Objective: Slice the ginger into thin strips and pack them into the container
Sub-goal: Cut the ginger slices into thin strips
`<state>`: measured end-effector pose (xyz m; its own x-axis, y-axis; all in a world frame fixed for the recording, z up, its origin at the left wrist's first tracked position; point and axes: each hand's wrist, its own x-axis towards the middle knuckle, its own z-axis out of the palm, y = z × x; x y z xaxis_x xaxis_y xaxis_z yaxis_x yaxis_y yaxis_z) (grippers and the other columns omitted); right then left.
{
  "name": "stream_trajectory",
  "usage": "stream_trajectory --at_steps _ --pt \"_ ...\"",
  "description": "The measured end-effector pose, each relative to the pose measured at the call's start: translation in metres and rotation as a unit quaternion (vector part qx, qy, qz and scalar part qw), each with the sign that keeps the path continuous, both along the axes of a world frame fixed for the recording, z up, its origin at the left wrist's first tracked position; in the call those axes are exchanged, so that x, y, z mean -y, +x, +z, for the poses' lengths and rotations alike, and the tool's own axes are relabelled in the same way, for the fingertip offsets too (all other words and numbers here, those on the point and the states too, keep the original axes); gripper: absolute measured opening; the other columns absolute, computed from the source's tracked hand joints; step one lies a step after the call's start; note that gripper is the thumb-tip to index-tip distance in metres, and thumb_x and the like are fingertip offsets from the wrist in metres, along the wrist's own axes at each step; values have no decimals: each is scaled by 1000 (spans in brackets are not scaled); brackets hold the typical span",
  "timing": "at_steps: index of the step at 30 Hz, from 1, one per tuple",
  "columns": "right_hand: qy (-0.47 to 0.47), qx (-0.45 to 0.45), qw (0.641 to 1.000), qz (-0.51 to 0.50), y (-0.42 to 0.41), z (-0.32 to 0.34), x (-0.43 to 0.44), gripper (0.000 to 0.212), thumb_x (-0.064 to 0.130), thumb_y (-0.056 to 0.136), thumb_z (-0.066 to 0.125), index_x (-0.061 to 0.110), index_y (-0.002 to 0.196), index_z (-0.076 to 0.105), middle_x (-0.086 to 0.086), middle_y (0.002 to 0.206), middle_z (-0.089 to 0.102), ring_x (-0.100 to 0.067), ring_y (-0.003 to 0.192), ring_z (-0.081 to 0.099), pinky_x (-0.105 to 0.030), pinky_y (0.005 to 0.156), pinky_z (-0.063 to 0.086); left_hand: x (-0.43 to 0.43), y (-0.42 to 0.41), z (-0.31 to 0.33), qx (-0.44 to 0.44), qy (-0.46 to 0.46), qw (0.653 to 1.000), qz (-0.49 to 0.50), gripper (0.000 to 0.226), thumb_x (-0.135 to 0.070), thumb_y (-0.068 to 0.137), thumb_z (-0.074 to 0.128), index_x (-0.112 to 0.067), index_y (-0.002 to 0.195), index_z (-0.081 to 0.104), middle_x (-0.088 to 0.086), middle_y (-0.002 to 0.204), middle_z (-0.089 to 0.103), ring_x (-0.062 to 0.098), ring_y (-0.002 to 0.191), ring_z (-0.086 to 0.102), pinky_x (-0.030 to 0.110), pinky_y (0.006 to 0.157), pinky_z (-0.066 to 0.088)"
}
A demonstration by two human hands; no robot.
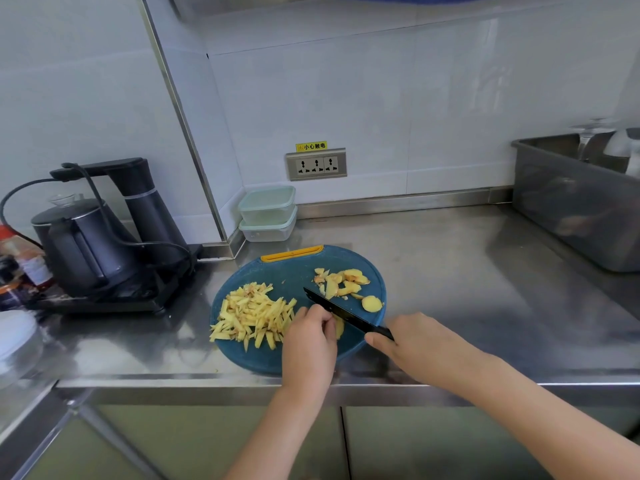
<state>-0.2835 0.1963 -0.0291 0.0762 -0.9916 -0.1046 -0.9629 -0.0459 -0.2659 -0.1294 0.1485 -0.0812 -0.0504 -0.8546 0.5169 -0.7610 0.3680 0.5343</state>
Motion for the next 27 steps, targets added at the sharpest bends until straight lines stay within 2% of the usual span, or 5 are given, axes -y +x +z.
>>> stream_trajectory --at_steps 5,8,13,22,27 --pt "19 7 1000 -16 4 7 -5 44 51 100 33 17 75 46 3 66 47 -6 52 41 -17 44 30 2 4 -1 -39 30 998 -26 5 -21 86 69 -17 87 65 -8 81 55 4 71 52 11 61 40" --pt "27 4 1000 -5 5 11 -7 42 48 101 32 22 68 37 4 65 44 -6 51 40 -17 43 30 2 13 0 -27 62 996 -60 18 -26 82 73 -20 99 68 -10 87 56 -4 74 50 5 64 39" --pt "34 21 999 -10 6 12 -10 44 48 100 33 21 67 38 5 62 43 -6 48 38 -18 41 30 1 20 -1 -4 55 995 -87 27 -26 80 74 -19 106 69 -12 84 51 -7 73 48 3 67 37" --pt "42 19 999 -11 3 6 -8 43 51 100 32 19 74 45 4 64 46 -8 50 39 -17 43 31 2 7 -1 -50 41 997 -42 12 -18 81 74 -20 90 66 -12 82 53 -1 73 50 11 63 38" --pt "62 55 996 -36 -1 6 -10 44 53 98 35 19 72 46 5 63 46 -7 48 38 -17 43 30 -1 9 -7 -18 9 999 -44 9 -19 81 74 -15 85 67 -13 76 46 11 71 51 20 62 43"
